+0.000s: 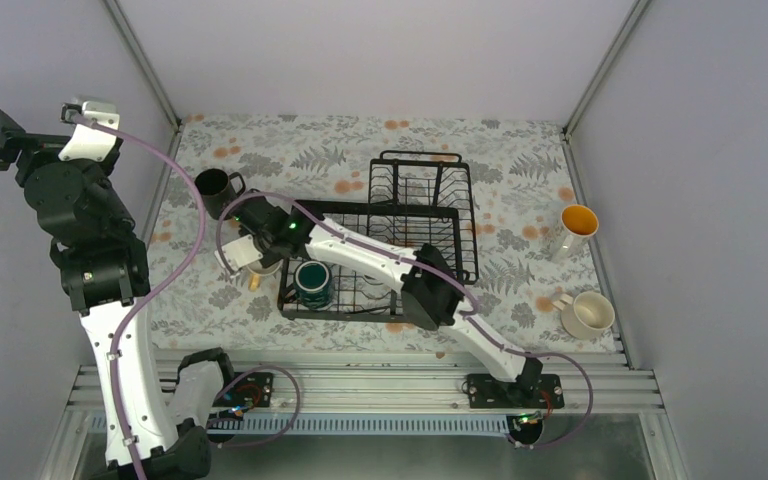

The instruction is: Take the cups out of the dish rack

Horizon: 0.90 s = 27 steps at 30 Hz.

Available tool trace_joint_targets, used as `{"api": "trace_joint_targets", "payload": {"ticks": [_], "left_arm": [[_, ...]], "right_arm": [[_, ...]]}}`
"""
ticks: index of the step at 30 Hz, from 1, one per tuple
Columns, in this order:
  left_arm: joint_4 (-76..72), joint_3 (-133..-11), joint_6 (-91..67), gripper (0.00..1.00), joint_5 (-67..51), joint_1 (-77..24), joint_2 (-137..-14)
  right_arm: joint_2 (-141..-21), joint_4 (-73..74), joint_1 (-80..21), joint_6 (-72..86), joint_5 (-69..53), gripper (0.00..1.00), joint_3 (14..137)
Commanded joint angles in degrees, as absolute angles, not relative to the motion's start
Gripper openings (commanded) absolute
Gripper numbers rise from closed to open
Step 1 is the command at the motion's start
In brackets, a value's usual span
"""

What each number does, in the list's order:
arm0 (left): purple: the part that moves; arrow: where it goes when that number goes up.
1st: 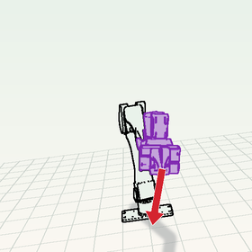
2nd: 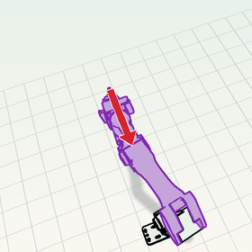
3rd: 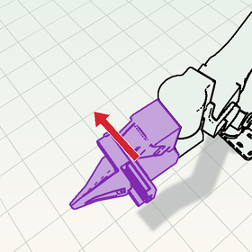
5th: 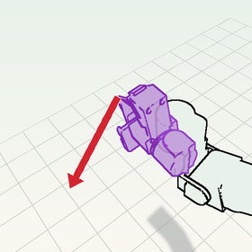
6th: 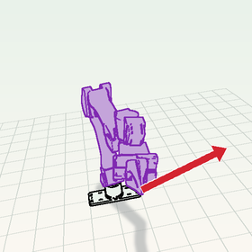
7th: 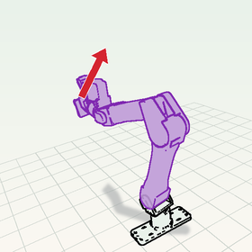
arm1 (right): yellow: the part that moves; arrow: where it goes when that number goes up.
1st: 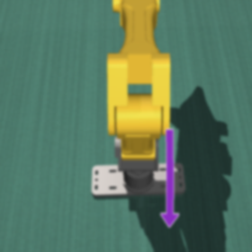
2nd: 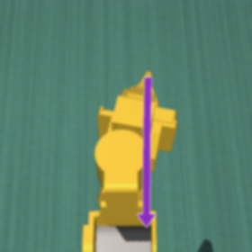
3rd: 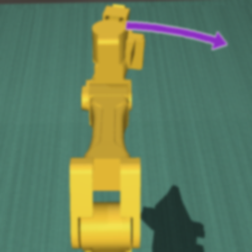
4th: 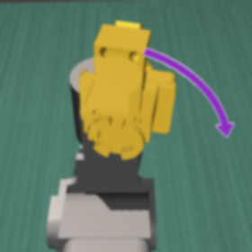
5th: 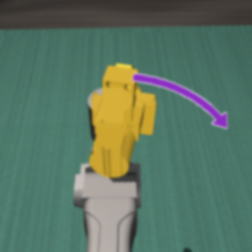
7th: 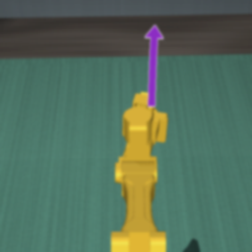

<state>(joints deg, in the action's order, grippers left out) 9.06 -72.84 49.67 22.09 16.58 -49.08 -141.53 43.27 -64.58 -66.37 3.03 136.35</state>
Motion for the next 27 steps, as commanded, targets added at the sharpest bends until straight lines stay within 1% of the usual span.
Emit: {"api": "trace_joint_targets", "payload": {"ticks": [1, 8, 9, 11, 15, 16, 17, 18, 20, 22, 24, 27], "left_arm": [[9.40, -73.65, 46.54, 1.00, 19.34, 16.87, -49.15], [10.76, -72.79, 46.54, 1.00, 17.91, 16.87, -48.24], [11.03, -72.65, 46.50, 1.00, 17.78, 16.83, -48.15], [11.90, -72.50, 46.49, 1.00, 17.34, 16.87, -48.09], [12.38, -71.75, 46.30, 1.00, 16.43, 16.87, -47.63], [12.59, -71.61, 46.13, 1.00, 16.06, 16.87, -47.51], [12.70, -71.61, 46.00, 1.00, 15.73, 16.87, -47.50], [12.97, -71.66, 45.78, 1.00, 15.28, 16.87, -47.54], [13.26, -71.92, 45.44, 1.00, 15.12, 16.87, -47.67], [13.90, -72.07, 44.86, 1.00, 14.91, 16.86, -47.78], [14.48, -72.06, 44.29, 1.00, 14.39, 16.87, -47.69], [15.00, -71.77, 43.79, 1.00, 13.70, 16.87, -47.53]], "right_arm": [[-142.93, 35.71, -65.71, -70.17, 3.91, 0.03, 139.53], [-145.96, 32.67, -65.74, -72.95, 4.54, 0.04, 139.80], [-146.29, 32.29, -65.74, -72.97, 4.64, 0.05, 139.83], [-146.65, 31.78, -65.74, -72.99, 4.73, 0.13, 139.88], [-147.30, 32.49, -65.67, -73.26, 4.83, 0.10, 139.71], [-147.44, 32.71, -65.59, -73.24, 4.93, 0.11, 139.72], [-147.60, 32.99, -65.57, -73.16, 5.16, 0.13, 139.74], [-147.69, 33.14, -65.52, -73.04, 5.18, 0.17, 139.70], [-147.50, 33.13, -65.40, -72.64, 5.37, 0.30, 139.66], [-147.19, 32.92, -65.27, -72.72, 5.64, 0.35, 139.65], [-146.81, 32.44, -64.99, -72.71, 6.01, 0.41, 139.65], [-146.38, 31.71, -64.57, -72.61, 6.16, 0.44, 139.61]]}}
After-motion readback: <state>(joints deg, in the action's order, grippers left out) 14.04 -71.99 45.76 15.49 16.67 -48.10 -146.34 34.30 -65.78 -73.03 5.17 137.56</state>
